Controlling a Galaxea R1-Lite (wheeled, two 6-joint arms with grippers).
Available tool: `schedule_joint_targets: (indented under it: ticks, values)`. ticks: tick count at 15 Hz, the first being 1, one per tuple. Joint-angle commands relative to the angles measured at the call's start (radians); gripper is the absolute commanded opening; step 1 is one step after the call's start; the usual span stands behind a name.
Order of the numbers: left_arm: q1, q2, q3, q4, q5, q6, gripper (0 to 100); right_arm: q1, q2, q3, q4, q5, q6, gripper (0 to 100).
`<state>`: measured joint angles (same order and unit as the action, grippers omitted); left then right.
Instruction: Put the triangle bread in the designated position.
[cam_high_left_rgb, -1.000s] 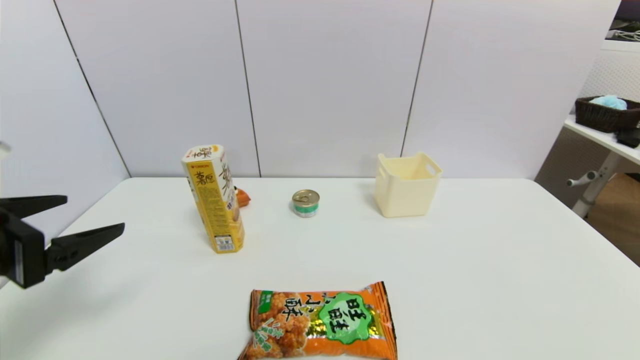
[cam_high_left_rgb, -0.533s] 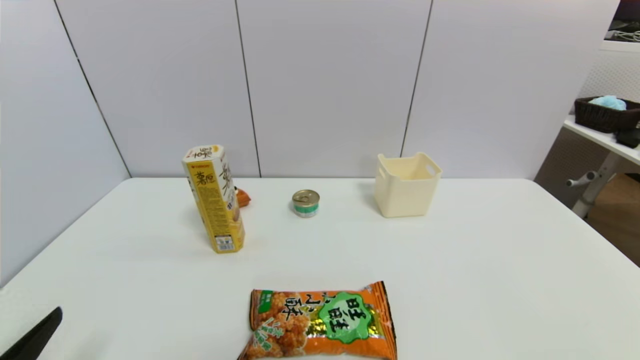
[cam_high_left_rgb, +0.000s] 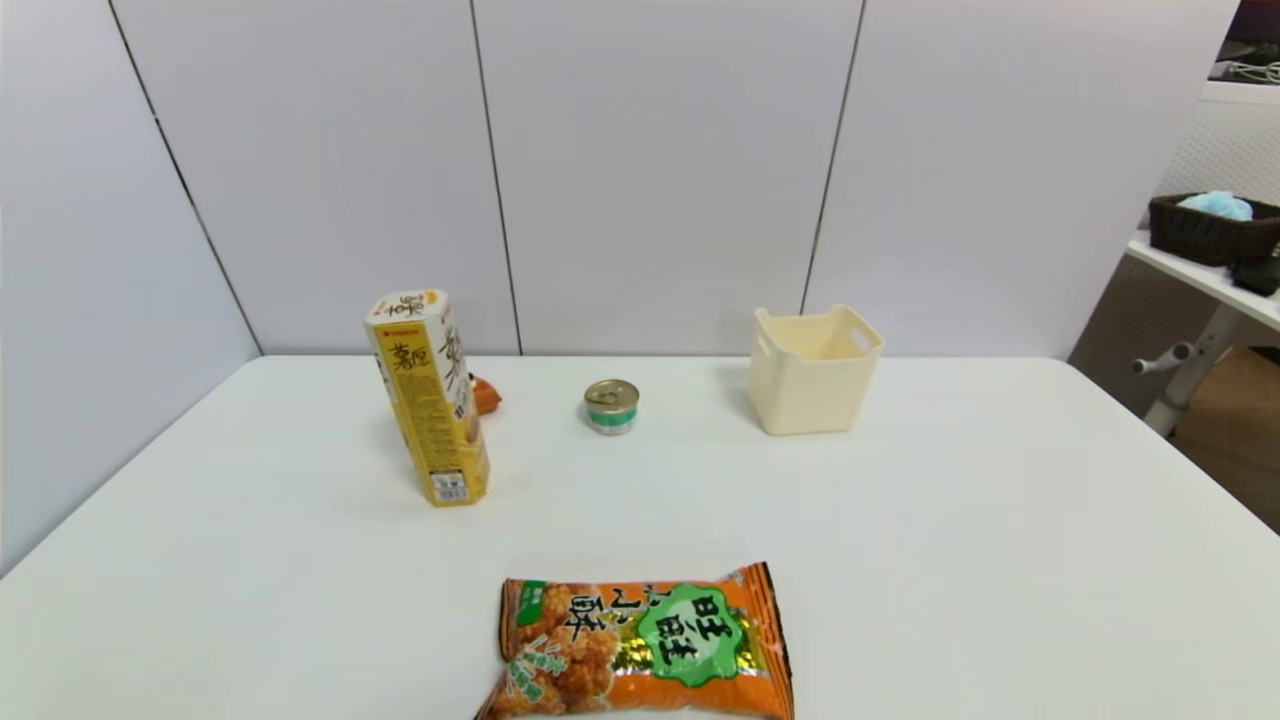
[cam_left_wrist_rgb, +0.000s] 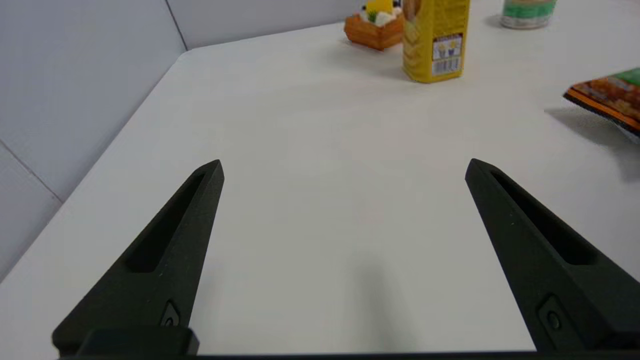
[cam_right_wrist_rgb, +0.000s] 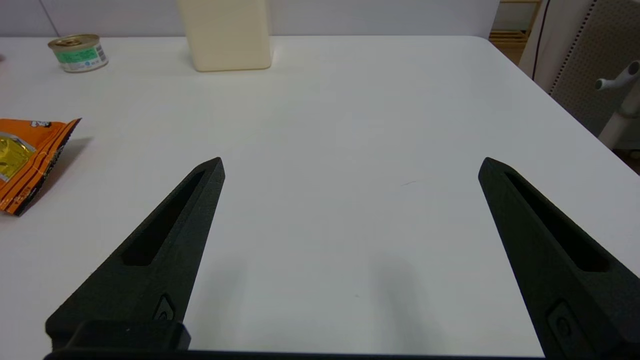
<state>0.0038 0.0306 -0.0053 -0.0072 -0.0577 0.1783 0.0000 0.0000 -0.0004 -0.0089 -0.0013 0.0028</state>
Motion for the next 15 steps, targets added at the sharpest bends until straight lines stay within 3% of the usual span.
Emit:
schedule_joint_targets:
  ticks: [1,6,15]
  values:
    - [-0.001,-0.032,0.005,0.001,-0.014,-0.016,100,0.000,0.000,0.000,0.000,0.000,0.000,100]
    - [-0.002,-0.032,0.005,0.003,0.056,-0.194,100,0.000,0.000,0.000,0.000,0.000,0.000,100]
    - [-0.001,-0.031,0.005,0.003,0.058,-0.203,100,0.000,0.002,-0.001,0.000,0.000,0.005,100]
